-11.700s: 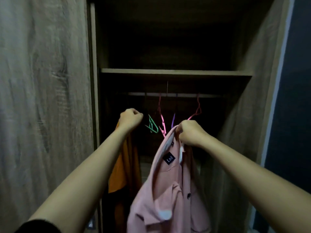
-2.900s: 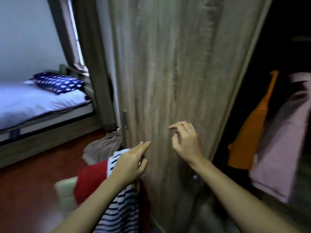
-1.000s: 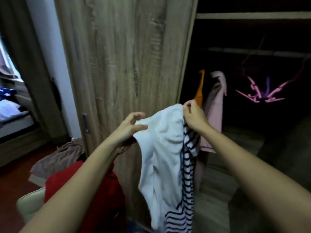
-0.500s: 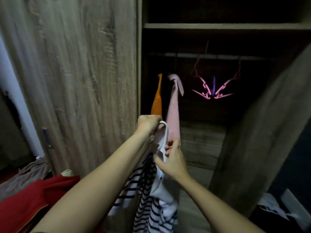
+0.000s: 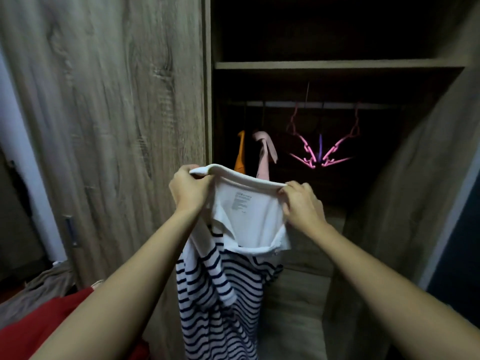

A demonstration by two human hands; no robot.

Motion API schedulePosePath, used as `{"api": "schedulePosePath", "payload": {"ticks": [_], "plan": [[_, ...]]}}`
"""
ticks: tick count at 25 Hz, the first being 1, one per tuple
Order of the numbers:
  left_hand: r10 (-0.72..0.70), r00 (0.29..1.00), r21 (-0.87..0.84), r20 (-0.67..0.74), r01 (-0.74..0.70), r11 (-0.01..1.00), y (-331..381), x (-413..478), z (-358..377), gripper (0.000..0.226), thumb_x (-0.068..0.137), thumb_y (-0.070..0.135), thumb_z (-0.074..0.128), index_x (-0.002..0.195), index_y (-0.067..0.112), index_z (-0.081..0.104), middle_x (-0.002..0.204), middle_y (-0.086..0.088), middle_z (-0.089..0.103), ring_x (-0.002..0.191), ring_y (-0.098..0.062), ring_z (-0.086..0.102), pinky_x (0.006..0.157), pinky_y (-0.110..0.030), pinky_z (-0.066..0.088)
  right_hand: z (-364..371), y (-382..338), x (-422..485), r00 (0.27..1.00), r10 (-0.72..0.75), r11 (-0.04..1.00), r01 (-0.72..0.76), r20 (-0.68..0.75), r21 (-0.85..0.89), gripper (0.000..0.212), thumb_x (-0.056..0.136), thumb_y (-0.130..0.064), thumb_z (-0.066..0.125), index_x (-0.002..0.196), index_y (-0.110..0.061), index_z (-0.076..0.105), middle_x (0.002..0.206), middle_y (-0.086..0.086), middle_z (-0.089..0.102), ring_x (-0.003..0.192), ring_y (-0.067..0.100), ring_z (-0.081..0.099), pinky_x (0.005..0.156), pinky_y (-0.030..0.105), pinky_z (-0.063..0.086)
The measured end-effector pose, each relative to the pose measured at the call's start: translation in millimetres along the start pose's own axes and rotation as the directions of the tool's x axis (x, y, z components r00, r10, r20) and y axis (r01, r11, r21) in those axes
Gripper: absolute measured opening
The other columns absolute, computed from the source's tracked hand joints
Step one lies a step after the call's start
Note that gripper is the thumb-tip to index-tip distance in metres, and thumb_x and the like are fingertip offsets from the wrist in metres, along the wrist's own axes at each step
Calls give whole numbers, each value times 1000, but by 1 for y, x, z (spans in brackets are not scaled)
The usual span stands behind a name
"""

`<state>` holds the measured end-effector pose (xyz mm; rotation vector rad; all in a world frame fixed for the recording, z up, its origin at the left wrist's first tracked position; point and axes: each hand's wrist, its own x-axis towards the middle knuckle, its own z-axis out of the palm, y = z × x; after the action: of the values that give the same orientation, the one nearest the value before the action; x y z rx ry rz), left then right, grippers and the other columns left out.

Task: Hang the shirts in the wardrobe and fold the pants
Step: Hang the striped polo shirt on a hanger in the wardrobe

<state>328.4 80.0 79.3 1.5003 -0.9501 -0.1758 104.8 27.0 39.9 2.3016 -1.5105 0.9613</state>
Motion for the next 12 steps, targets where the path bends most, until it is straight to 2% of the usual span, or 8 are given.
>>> {"api": "schedulePosePath", "payload": {"ticks": [1, 3, 5, 6, 8, 9, 12], "plan": [[34, 999, 12, -29, -34, 999, -1, 0, -2, 23, 76, 30, 64, 93, 18, 72, 88, -1, 72, 89, -18, 65, 74, -26, 47, -3, 0, 6, 992, 12, 997, -3, 123, -72, 33, 84, -7, 53, 115, -15, 59, 123, 0, 51, 104, 29, 50, 76, 39, 48], [74, 997, 82, 17, -75, 994, -4, 6, -7, 21, 77, 34, 65, 85, 18, 75, 80, -7, 73, 85, -22, 66, 72, -28, 49, -14, 4, 16, 962, 42, 994, -11, 270, -112, 34, 82, -7, 56, 114, -18, 60, 122, 2, 51, 108, 29, 53, 83, 41, 50], [58, 996, 191, 67, -70, 979, -3, 26, -16, 22, 75, 39, 69, 84, 19, 75, 78, -8, 72, 82, -23, 66, 71, -29, 48, -31, 9, 32, 966, 112, 993, -100, 235, -61, 23, 80, -8, 59, 98, -19, 70, 111, 5, 61, 105, 30, 59, 86, 37, 51], [72, 995, 200, 68, -84, 976, -1, 35, -22, 23, 74, 39, 70, 82, 18, 75, 74, -7, 70, 77, -21, 64, 65, -28, 45, -40, 12, 40, 968, 164, 986, -160, 192, -36, 20, 81, -12, 59, 93, -18, 72, 107, 7, 65, 103, 31, 61, 86, 35, 51], [206, 975, 151, 88, -217, 964, 1, 48, -29, 28, 75, 40, 65, 75, 13, 73, 64, -6, 63, 63, -17, 55, 52, -27, 36, -50, 13, 47, 961, 228, 974, -227, 155, -26, 20, 82, -16, 56, 95, -17, 71, 107, 9, 67, 104, 32, 62, 86, 36, 51], [261, 954, 144, 144, -282, 949, 0, 50, -30, 31, 75, 40, 60, 73, 12, 70, 63, -6, 61, 62, -16, 52, 51, -27, 34, -52, 12, 45, 958, 229, 973, -226, 170, -39, 19, 82, -15, 55, 94, -17, 71, 107, 10, 67, 104, 33, 61, 87, 37, 51], [252, 891, 126, 377, -318, 940, -18, 56, -27, 14, 82, 31, 60, 81, 19, 67, 78, -5, 65, 77, -18, 56, 65, -30, 39, -56, 15, 36, 966, 214, 976, -206, 148, -64, 19, 81, -11, 55, 76, -22, 70, 100, 5, 69, 102, 30, 62, 84, 34, 50]]}}
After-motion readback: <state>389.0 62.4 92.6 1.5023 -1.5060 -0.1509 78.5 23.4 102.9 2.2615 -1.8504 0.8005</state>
